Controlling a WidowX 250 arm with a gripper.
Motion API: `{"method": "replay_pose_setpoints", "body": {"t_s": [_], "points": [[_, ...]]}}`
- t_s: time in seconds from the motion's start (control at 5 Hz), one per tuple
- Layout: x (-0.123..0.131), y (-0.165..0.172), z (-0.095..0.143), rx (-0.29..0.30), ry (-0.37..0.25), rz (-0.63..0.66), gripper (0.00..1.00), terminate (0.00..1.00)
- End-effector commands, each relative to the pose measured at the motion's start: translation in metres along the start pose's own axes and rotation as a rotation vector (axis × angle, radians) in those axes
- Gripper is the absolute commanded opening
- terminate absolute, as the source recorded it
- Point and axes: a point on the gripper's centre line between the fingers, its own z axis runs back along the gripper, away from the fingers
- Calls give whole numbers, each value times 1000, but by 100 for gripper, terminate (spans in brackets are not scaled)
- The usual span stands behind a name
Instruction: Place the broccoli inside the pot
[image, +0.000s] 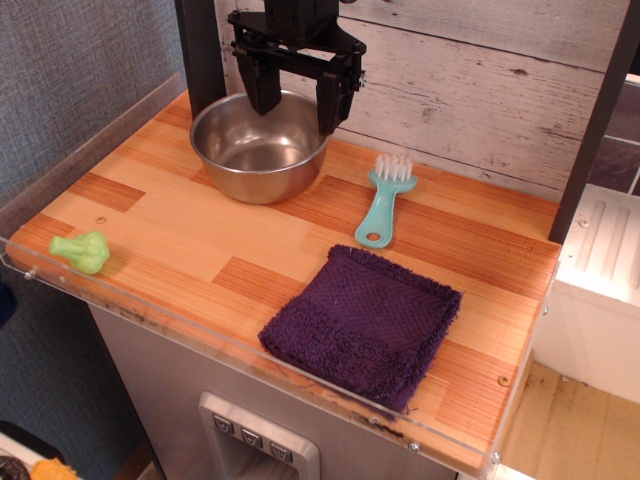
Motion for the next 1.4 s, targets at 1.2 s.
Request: {"method": "replay_pose_setpoints", "body": {"t_s": [1.2], "points": [[-121,118,-72,88,234,9,100,0]]}}
